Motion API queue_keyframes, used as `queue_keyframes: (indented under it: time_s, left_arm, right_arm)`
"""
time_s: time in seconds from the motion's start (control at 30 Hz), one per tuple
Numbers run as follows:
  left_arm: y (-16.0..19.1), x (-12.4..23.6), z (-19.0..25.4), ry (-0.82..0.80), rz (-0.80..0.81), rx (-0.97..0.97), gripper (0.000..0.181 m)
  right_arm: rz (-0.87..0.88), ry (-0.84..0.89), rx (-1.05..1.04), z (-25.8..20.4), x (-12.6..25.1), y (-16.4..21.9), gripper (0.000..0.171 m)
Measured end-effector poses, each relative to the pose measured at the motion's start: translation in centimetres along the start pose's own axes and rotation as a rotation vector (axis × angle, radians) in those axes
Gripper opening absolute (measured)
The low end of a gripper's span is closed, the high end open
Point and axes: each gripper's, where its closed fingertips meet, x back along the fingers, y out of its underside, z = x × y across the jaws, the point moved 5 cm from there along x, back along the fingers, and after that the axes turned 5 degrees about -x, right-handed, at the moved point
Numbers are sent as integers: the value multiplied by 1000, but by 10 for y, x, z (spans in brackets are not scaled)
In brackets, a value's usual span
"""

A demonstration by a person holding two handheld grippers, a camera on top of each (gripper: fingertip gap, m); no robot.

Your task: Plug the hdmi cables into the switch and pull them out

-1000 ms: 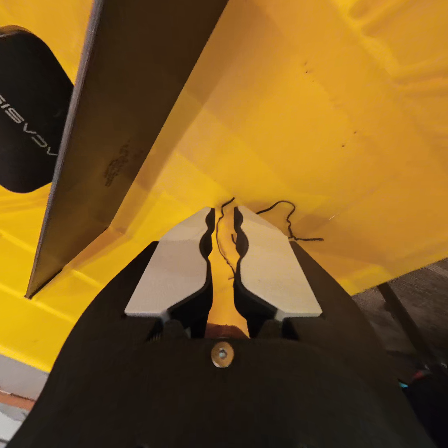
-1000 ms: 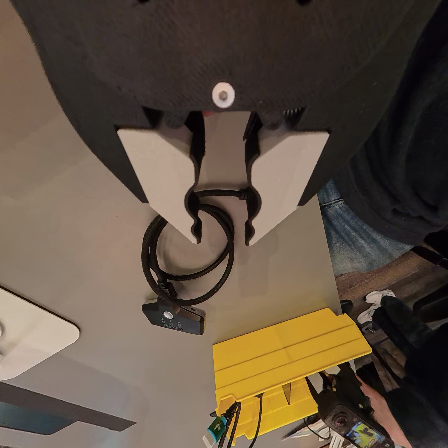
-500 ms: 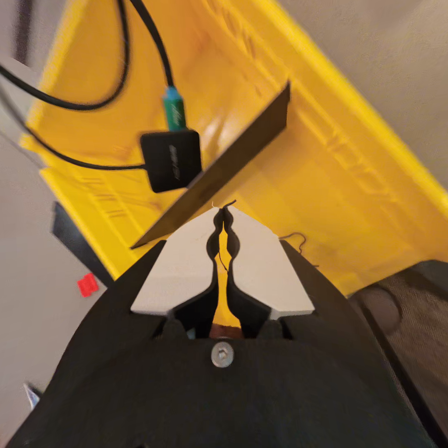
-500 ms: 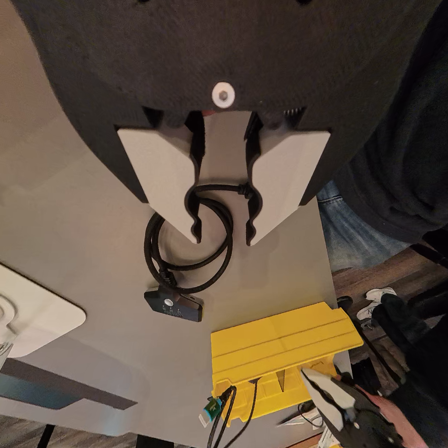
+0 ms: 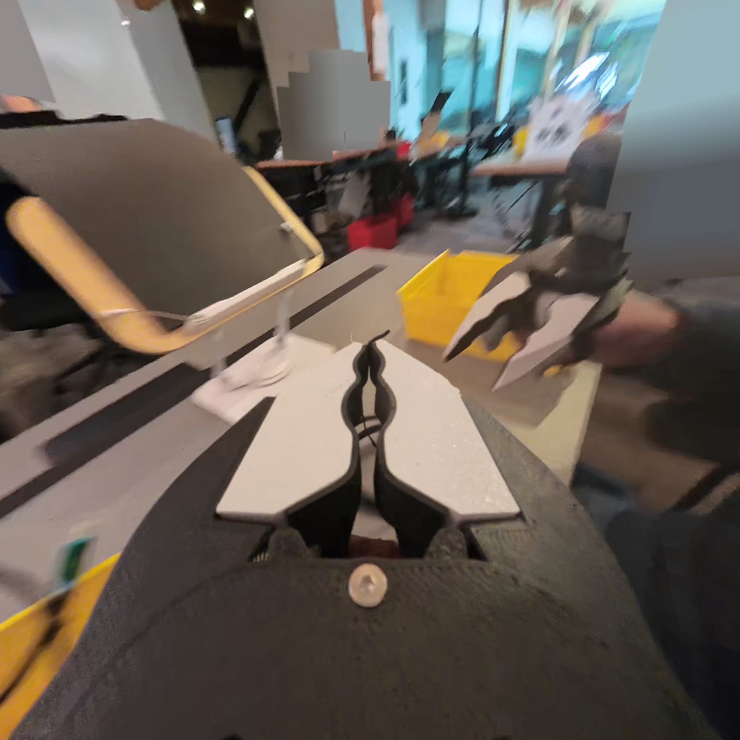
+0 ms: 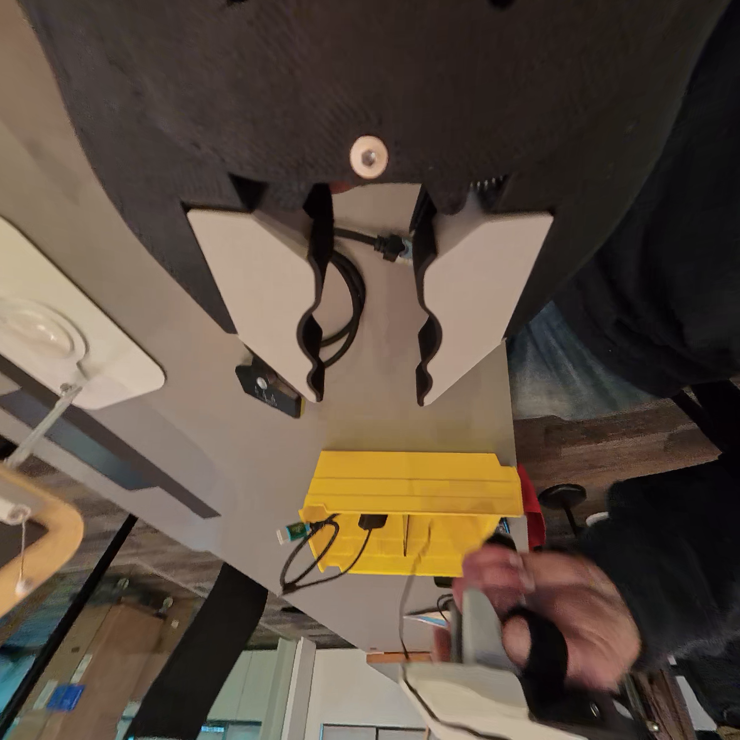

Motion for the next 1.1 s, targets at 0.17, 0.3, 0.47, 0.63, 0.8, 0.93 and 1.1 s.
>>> queue_keyframes:
  time_s: [0.17,0.3,0.47,0.63,0.8,0.93,1.1]
  left_arm:
    - [0,-48,17,51,212,374,0]
    - [1,-67,23,87,283,486,0]
    - [-1,-79,36,104,298,445,0]
    - [3,-72,35,80,360,457,0]
    - [25,-68,38,42,388,516,0]
    - [50,-74,52,3,359,575,0]
    - [34,-49,51,-248,288,90,16]
  right_arm:
    - [25,8,39,-8,-13,-15,45]
    - [59,19,20,-6,-16,-20,43]
    - [109,-8,-44,2,-10,-27,18]
    - [182,-80,-187,13,-2,-26,0]
    - [256,-129,-299,22,5,-27,0]
    - [259,-124,-308,24,3,-27,0]
    - [45,-40,-156,26,2,-13,0]
